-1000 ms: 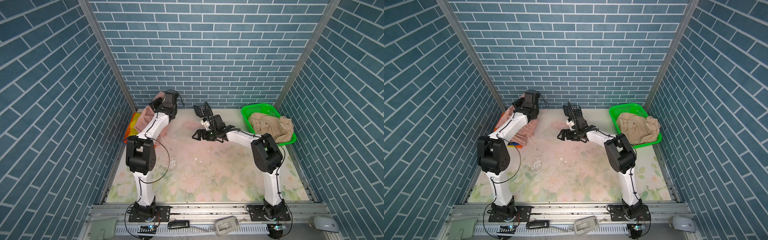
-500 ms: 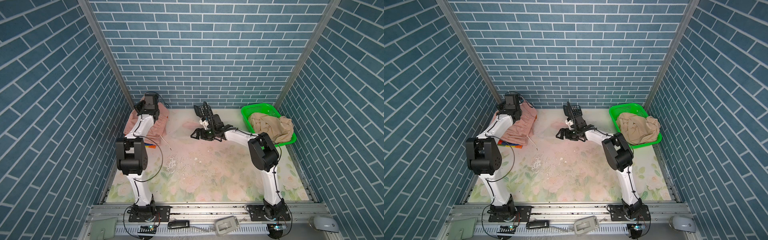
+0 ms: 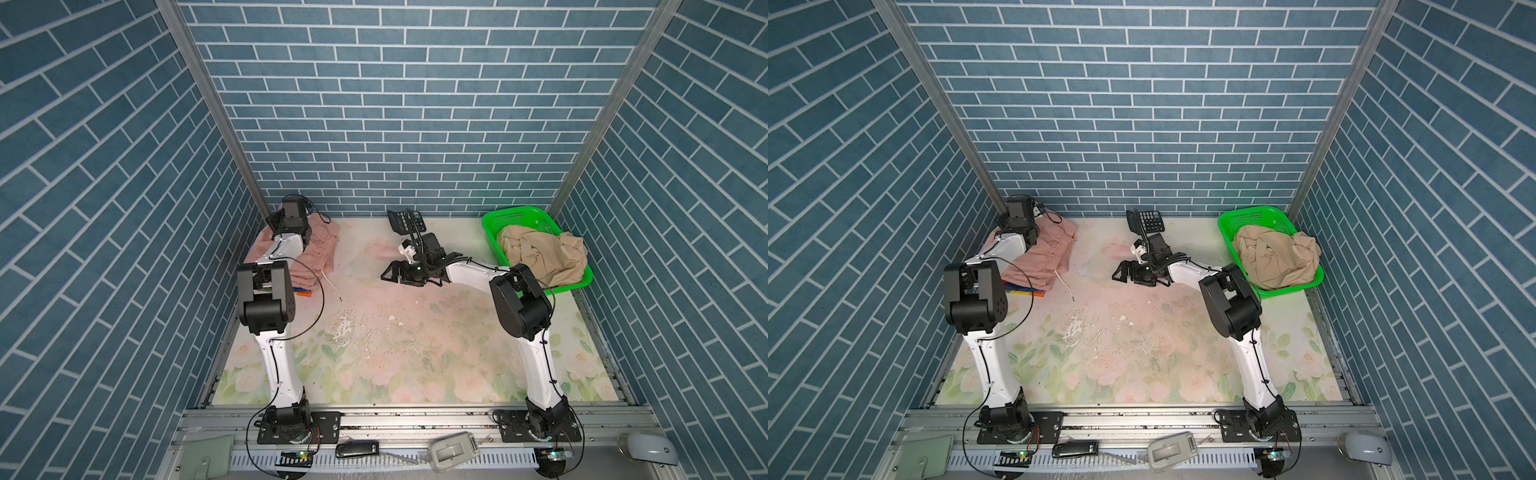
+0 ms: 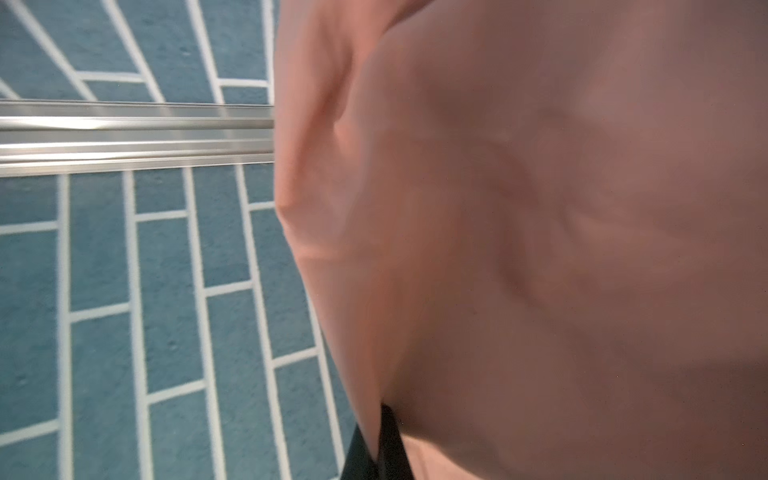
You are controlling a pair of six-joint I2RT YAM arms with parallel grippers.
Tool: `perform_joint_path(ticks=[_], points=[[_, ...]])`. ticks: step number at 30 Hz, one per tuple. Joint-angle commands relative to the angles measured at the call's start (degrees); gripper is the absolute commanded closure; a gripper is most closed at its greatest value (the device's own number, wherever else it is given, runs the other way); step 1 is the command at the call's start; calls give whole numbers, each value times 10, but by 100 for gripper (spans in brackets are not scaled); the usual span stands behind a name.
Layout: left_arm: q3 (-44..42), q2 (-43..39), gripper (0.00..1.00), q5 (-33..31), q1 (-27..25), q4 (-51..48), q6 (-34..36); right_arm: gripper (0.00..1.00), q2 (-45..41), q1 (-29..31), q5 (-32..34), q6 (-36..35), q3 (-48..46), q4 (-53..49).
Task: Fold and stack the shorts
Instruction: 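Lift the pink bundle with left gripper and lay it on the rainbow shorts, then reach right gripper into the green basket and grasp the beige shorts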
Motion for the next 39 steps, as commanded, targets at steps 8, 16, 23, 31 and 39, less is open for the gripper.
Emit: perform_joint_path(ticks=[8,16,23,31,39], points=[[41,-8,4,-25,-15,60,-39,1,-39,-4,-5,8,-2,-17],[63,-153,0,-29,-111,-62,-185,1,-198,-65,60,-46,-67,-90],[-4,-266,0,-19,-330,-98,-250,1,-344,-193,258,-114,-84,-238],[-34,-263,0,30,-531,-109,-435,1,-341,-363,350,-143,-89,-296],[-11,-144,0,42,-629,-86,-470,1,-178,-421,373,-172,5,-339]])
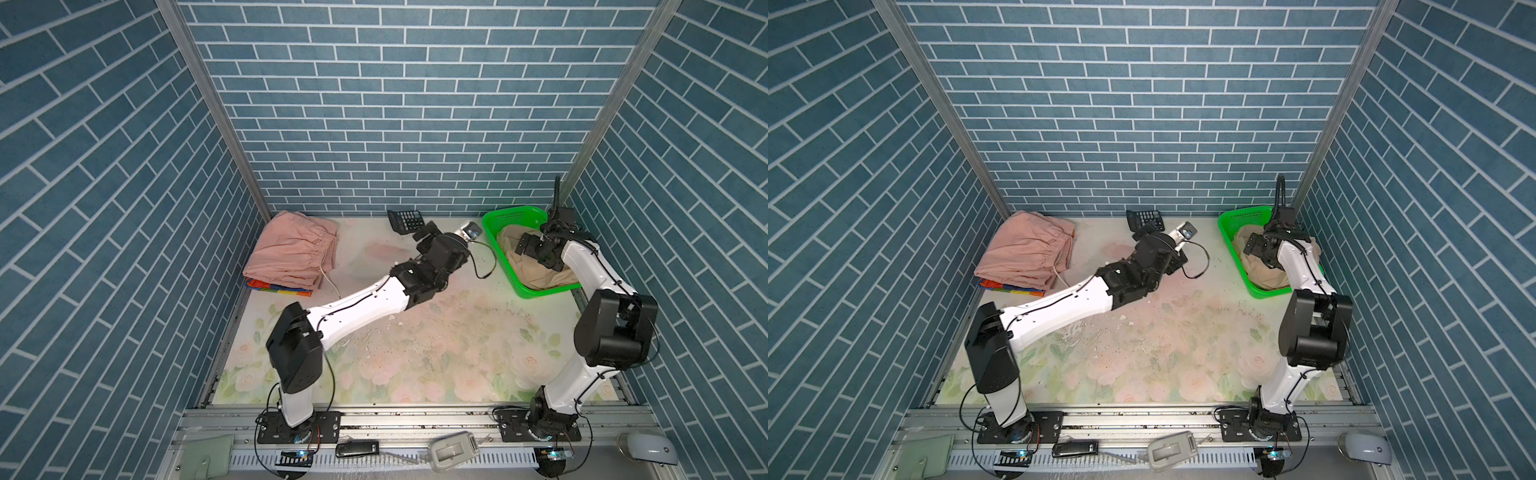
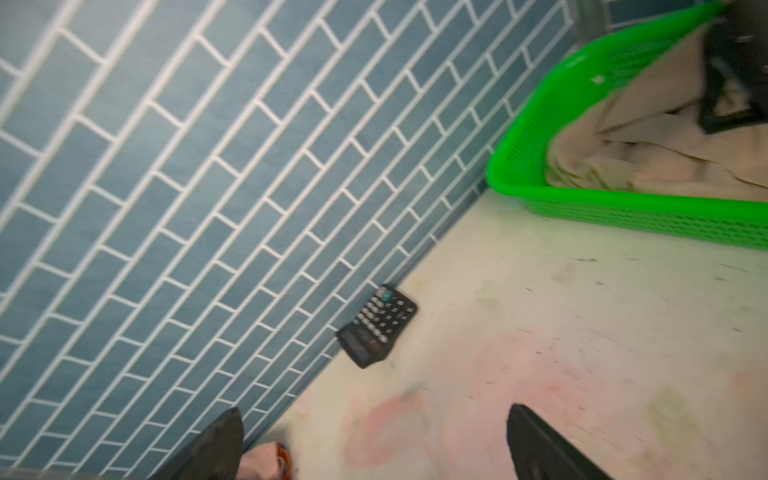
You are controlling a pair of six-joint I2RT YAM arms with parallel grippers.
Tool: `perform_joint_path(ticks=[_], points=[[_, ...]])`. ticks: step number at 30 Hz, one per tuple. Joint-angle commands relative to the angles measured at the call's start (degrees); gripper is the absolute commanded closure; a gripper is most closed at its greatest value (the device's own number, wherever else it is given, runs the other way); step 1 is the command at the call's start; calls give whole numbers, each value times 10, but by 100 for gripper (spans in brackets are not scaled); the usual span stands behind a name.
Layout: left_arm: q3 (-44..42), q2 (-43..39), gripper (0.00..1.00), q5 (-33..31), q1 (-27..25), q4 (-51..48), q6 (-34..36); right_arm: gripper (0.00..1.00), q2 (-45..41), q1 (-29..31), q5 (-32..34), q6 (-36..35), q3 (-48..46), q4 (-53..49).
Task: Fold and stack the shorts
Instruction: 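Reach right gripper into the green basket and grasp the beige shorts, then lift the beige shorts out of the basket with right gripper onto the table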
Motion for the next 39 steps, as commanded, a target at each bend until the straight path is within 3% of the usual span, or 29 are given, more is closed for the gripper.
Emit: perform_joint_path(ticks=[1,5,9,11,13,15,21,27,30,34,39], points=[[27,35,0,18,-12,-19,-48,1,74,-5,17,-31,70,-47],[38,53,1,41,-14,-15,-60,4,149,-6,5,-29,112,-41],[50,58,0,63,-14,-6,-57,24,193,-7,-1,-32,145,-42],[57,63,0,67,-14,-3,-49,48,198,-9,-6,-32,153,-39],[65,70,0,66,-14,-2,-41,79,187,-12,-16,-32,157,-38],[71,73,0,63,-13,-6,-43,99,162,-11,-23,-35,157,-38],[96,53,0,59,-3,-61,-97,100,24,-11,-60,-29,154,-32],[141,7,1,70,25,-177,-175,100,-103,2,-176,30,192,3],[96,-49,1,66,46,-173,-205,100,-128,53,-211,29,255,-4],[25,-139,0,64,87,-171,-260,100,-127,176,-250,23,330,-6],[-78,-266,1,99,167,-184,-350,100,-84,288,-254,34,321,15]])
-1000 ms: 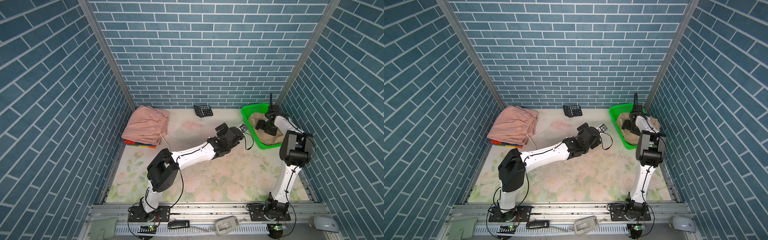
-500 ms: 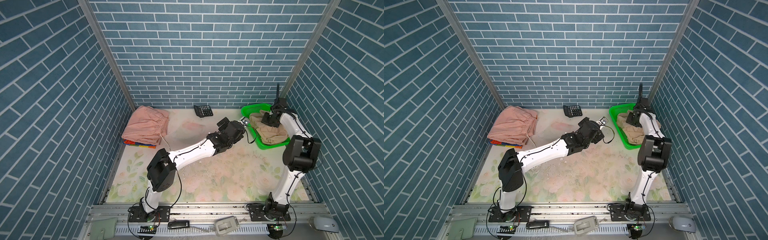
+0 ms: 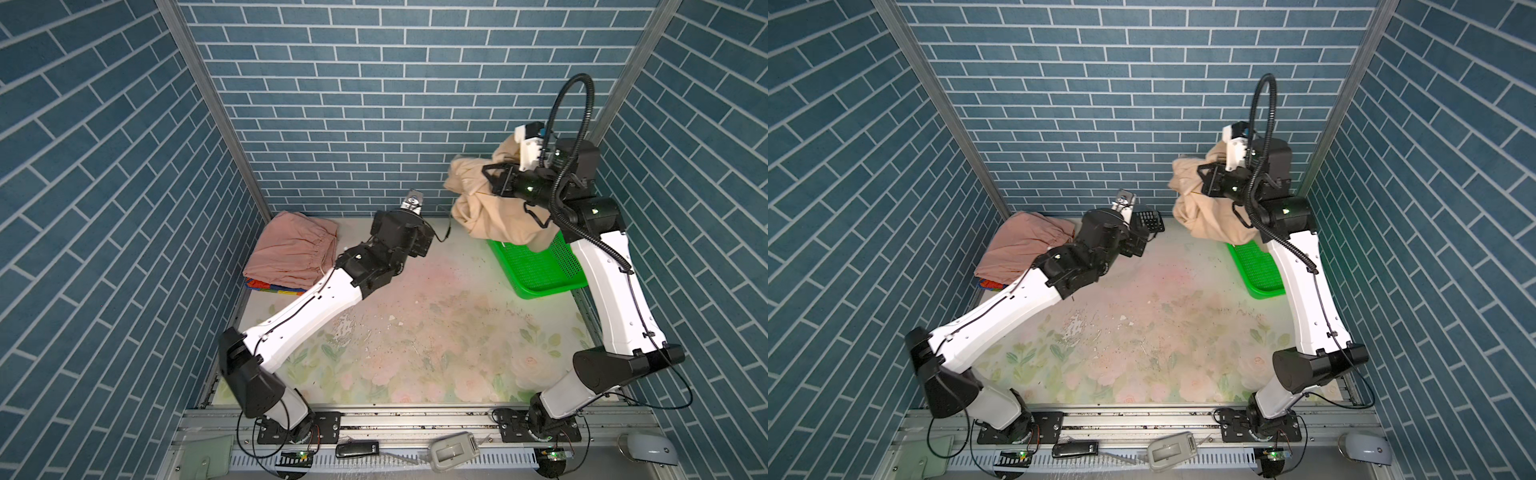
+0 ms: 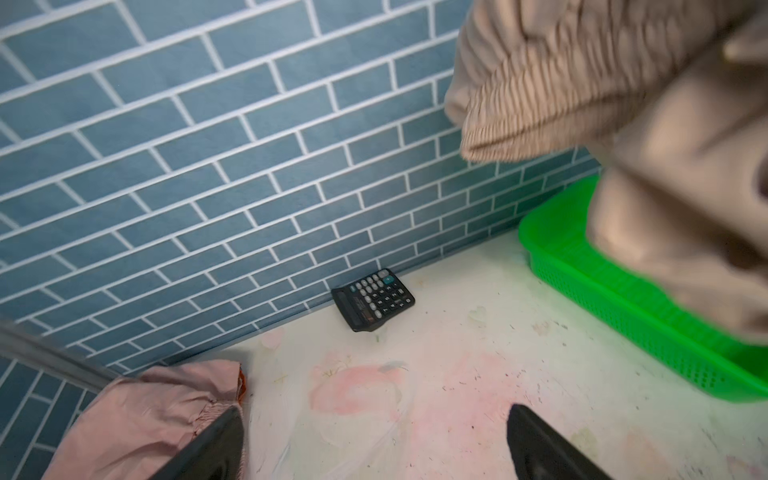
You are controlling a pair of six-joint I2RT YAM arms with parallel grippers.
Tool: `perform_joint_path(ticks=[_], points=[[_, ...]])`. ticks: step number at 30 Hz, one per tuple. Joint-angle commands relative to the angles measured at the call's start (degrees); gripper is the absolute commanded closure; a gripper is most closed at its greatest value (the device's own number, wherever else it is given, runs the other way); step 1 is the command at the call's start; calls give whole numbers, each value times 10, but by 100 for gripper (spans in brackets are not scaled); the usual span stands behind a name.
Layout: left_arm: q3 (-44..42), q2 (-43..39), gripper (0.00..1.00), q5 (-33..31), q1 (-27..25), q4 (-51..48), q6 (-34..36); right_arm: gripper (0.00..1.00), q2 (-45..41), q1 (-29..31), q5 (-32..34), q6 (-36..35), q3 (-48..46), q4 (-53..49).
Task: Fold and stack the shorts
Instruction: 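Lift the beige shorts out of the basket with right gripper onto the table, then spread the beige shorts with both grippers, right gripper pulling toward the basket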
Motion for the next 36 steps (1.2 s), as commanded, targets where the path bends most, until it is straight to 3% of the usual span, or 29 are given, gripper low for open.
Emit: perform_joint_path(ticks=[1,3,7,9,11,15,21,27,29,31,33,34,36], points=[[-70,-74,0,22,47,-21,-80,100,45,26,-23,28,-45,17],[-112,-117,1,33,70,-20,-94,99,65,34,-25,54,-94,30],[-160,-155,0,71,105,-57,-113,44,97,46,-48,64,-211,54],[-185,-163,0,84,105,-62,-118,26,92,48,-53,61,-263,62],[-210,-166,1,102,107,-61,-130,14,65,49,-48,58,-330,87],[-258,-150,1,155,107,-39,-165,3,8,45,-1,28,-442,84],[-300,-98,0,226,107,12,-212,1,-14,38,52,7,-547,85],[-317,-65,0,271,106,46,-254,8,36,37,103,9,-577,112],[-323,-64,0,279,106,50,-262,18,59,38,107,11,-570,118],[-332,-67,0,281,106,54,-269,41,82,38,98,15,-553,123],[-342,-71,0,282,106,57,-275,85,94,38,88,20,-524,116],[-345,-74,0,284,106,58,-277,99,92,38,82,21,-509,108],[-350,-78,0,288,106,56,-280,100,65,39,62,20,-467,84]])
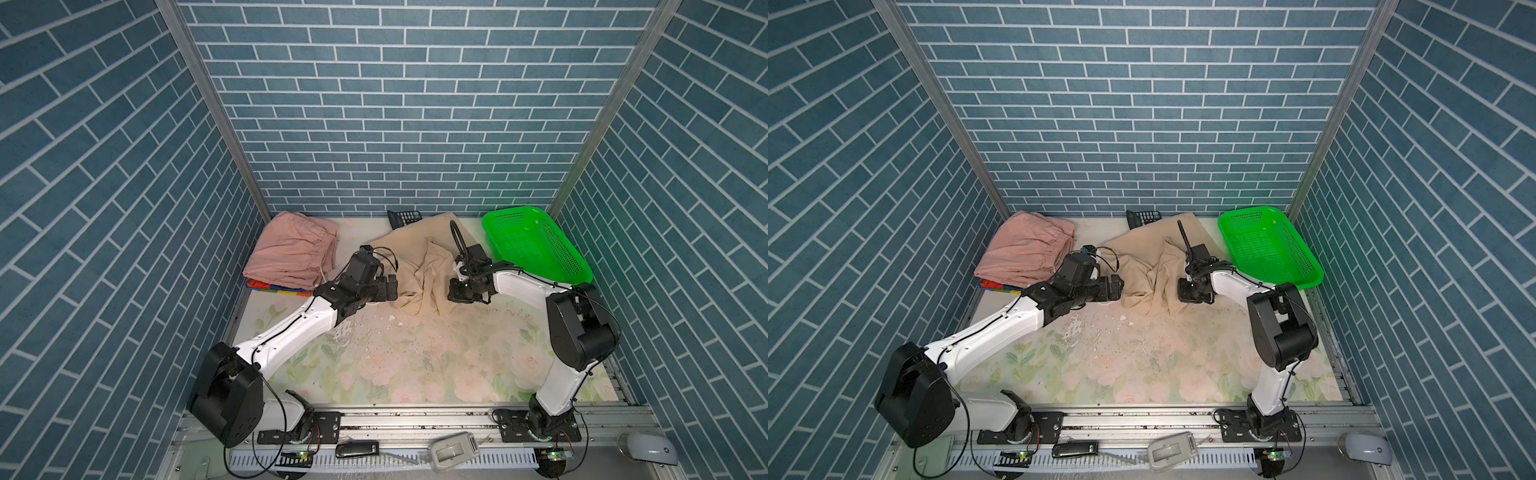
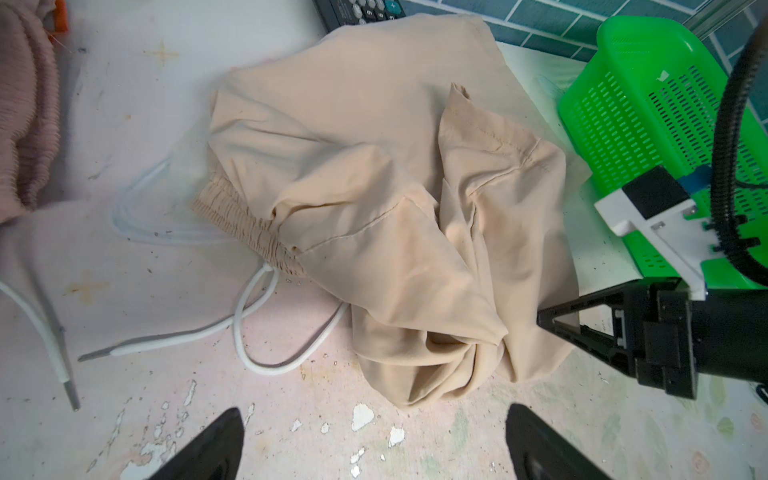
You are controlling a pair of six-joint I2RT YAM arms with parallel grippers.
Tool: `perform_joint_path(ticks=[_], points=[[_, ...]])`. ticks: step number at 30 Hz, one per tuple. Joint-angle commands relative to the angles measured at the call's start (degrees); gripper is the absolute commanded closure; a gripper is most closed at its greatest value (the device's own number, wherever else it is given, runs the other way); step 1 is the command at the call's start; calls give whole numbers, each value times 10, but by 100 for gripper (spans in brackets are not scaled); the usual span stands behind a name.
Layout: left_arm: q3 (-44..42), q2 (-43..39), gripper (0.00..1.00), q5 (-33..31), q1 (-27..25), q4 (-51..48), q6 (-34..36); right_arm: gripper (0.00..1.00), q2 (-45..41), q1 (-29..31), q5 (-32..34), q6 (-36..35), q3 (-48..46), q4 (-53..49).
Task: Fold and stack the shorts
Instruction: 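Spread the beige shorts with both grippers, right gripper pulling toward the basket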
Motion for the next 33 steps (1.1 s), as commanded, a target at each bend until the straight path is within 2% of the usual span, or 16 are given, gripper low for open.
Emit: perform_joint_path(ticks=[1,3,5,9,11,15,18,23,25,28,31,33], points=[[-12,-16,0,12,2,9,-15,100,-53,-1,-24,-5,76,-19],[-16,-18,0,15,2,11,-18,100,-102,-7,-5,-20,119,-52],[-18,-17,0,16,1,15,-20,100,-135,-37,13,-31,153,-87],[-27,-7,0,28,2,37,-29,100,-166,-174,-2,-11,152,-112],[-34,3,0,42,1,52,-36,100,-165,-212,-24,-11,137,-114],[-37,32,0,63,-2,66,-43,100,-146,-220,-43,-16,92,-105],[-35,50,0,71,-5,64,-42,100,-152,-226,-29,-11,52,-81],[-37,76,0,80,-10,71,-40,98,-151,-231,-3,-25,57,-91],[-32,91,0,80,-10,68,-37,84,-155,-231,20,-33,66,-102],[-20,104,1,76,-10,61,-31,58,-178,-218,35,-45,62,-109],[-7,109,0,61,-6,54,-24,28,-204,-165,96,-74,50,-125],[2,113,0,64,6,53,-25,6,-213,-132,107,-87,29,-121]])
